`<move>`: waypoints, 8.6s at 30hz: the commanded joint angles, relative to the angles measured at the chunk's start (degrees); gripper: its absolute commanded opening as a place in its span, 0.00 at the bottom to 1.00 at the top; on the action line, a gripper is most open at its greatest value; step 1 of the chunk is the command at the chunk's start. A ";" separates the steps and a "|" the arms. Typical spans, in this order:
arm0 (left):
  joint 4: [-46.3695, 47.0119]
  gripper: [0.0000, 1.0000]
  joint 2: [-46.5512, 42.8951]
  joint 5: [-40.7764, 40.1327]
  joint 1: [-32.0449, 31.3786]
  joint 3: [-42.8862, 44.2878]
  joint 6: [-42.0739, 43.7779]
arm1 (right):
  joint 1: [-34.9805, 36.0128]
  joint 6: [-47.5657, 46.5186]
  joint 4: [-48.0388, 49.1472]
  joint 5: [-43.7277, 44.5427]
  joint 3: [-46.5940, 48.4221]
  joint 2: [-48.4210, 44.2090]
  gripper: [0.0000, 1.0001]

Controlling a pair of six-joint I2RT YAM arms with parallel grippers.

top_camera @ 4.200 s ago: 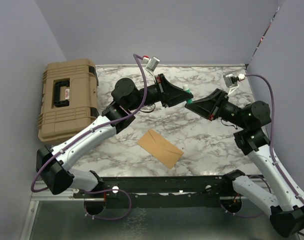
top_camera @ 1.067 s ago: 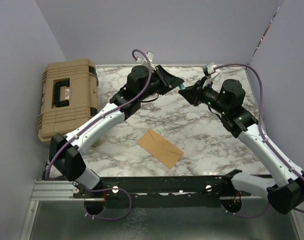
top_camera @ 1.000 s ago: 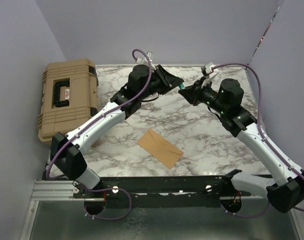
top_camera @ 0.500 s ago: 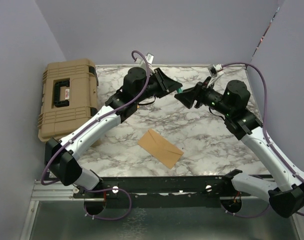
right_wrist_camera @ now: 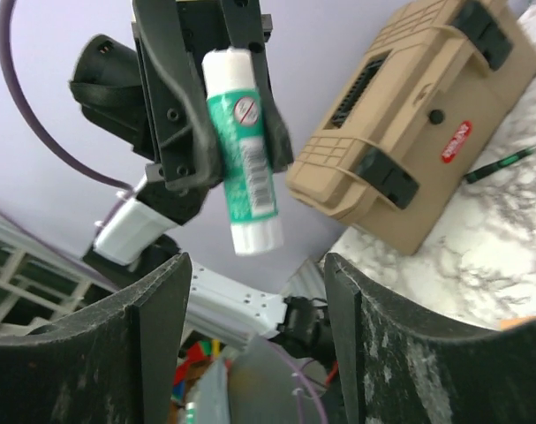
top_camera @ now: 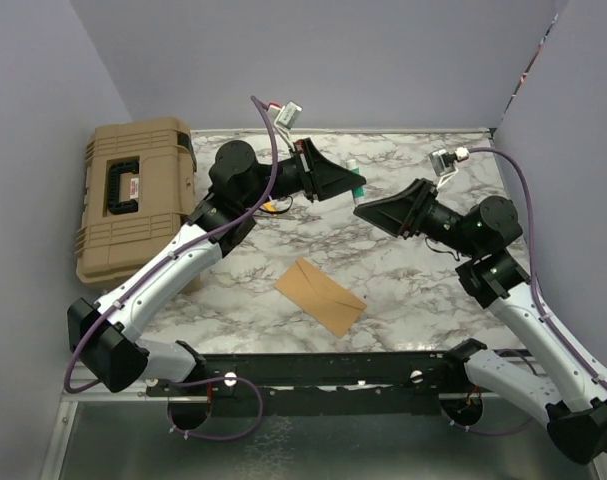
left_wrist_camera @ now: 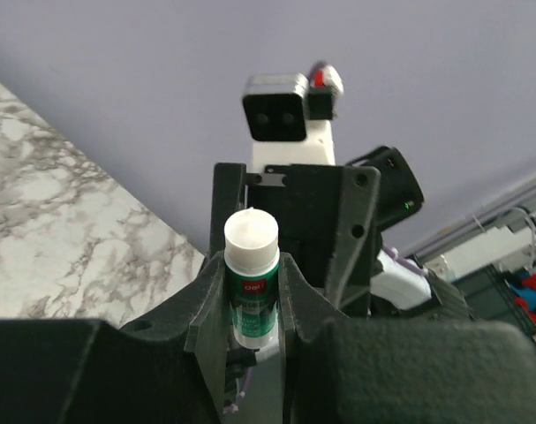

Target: Place the letter into the envelope and seal it

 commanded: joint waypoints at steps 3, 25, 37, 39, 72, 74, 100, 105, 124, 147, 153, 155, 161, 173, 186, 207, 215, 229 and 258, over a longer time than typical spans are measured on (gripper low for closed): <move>11.37 0.00 -1.81 10.76 0.03 -2.33 -2.92 | 0.09 9.92 15.80 -8.06 -1.01 2.30 0.54; 12.53 0.00 -1.73 5.40 0.03 0.04 -4.22 | 0.13 6.41 16.95 -12.44 2.17 7.92 0.04; -11.33 0.00 -0.05 -18.15 0.03 5.44 -11.39 | 0.64 -23.25 -12.16 3.08 14.61 13.75 0.01; -11.68 0.00 0.73 -19.39 0.05 5.42 -12.03 | 0.66 -24.15 -12.34 3.70 15.43 14.95 0.01; -2.53 0.00 -3.88 -13.10 0.13 -7.87 8.81 | 0.65 -14.43 -10.71 3.62 6.85 4.39 0.53; -7.46 0.00 -5.08 -18.16 0.15 -7.88 13.62 | 0.64 -17.89 -18.94 7.55 6.74 2.20 0.62; -12.39 0.00 -12.74 -34.14 0.21 -23.15 28.26 | -3.56 -23.33 -45.18 53.75 9.65 36.03 0.68; -10.26 0.00 -13.55 -32.42 0.21 -25.28 27.63 | -6.18 -24.55 -42.61 51.25 11.40 43.72 0.64; -7.92 0.00 -13.68 -32.35 0.22 -27.99 25.91 | -11.02 -30.03 -40.75 44.55 20.89 57.87 0.46; -7.20 0.00 -11.62 -30.14 0.21 -27.10 25.07 | -11.42 -29.41 -44.84 44.56 19.87 56.65 0.36; -6.67 0.00 -11.59 -29.23 0.21 -27.07 26.60 | -11.51 -29.06 -45.32 45.17 19.76 54.18 0.04; -5.85 0.00 -11.26 -28.17 0.28 -26.78 27.89 | -11.47 -28.89 -45.97 45.08 19.75 52.44 0.02; 0.12 0.00 -9.20 -23.00 0.21 -25.78 33.40 | -11.47 -28.83 -49.01 40.39 18.51 43.96 0.01; 10.24 0.00 2.59 -13.20 -0.33 -21.06 41.98 | -11.49 -23.42 -55.92 22.86 8.47 19.28 0.01; 11.74 0.00 8.09 -8.45 -6.62 -19.56 59.25 | -11.47 -19.83 -63.70 15.72 12.05 4.54 0.01; 5.54 0.00 4.20 -2.67 -8.10 -22.36 77.93 | -11.47 -19.07 -66.02 -2.60 24.63 9.39 0.01; 3.17 0.00 3.23 -2.48 -8.93 -22.31 79.95 | -11.48 -19.48 -63.77 -3.30 24.73 14.66 0.01; 3.17 0.00 4.07 -1.18 -9.90 -21.40 79.44 | -11.47 -19.56 -60.67 -5.62 22.91 19.32 0.01; 3.23 0.00 4.61 -2.38 -10.71 -20.97 79.85 | -11.38 -19.27 -57.26 -10.08 18.50 20.93 0.00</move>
